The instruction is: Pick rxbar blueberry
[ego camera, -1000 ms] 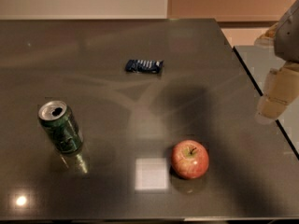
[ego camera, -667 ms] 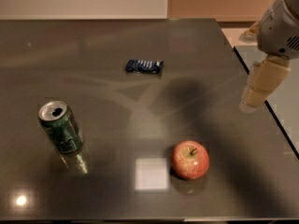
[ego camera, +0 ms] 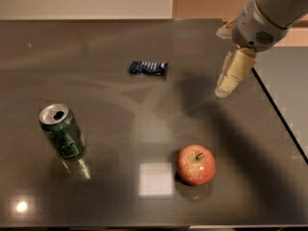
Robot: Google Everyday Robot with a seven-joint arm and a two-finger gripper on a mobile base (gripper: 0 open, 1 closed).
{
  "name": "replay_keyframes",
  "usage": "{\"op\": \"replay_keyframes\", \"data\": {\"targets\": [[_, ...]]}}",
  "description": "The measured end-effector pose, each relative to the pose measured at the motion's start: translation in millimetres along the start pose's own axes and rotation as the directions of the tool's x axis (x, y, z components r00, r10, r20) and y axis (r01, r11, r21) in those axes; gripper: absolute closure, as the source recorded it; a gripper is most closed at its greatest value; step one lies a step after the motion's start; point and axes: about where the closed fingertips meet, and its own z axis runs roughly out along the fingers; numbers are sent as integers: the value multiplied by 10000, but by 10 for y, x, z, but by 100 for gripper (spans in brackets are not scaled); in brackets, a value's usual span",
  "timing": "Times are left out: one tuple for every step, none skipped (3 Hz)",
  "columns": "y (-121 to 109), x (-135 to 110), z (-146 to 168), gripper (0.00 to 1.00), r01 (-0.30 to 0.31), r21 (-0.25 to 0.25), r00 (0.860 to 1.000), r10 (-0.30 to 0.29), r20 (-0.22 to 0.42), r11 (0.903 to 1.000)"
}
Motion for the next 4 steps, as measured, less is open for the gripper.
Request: {"op": "replay_keyframes", "data": {"targets": [[-251,-188,321,0,-2,-285,9973,23,730,9996],[-438,-357,628,0,-163,-586,9927,232,1187,9981],[-553,-571,911,0,-230,-852,9886,353,1463,9961],[-613,-753,1188,0,-290,-1025,9886,437,1440,9943]]}}
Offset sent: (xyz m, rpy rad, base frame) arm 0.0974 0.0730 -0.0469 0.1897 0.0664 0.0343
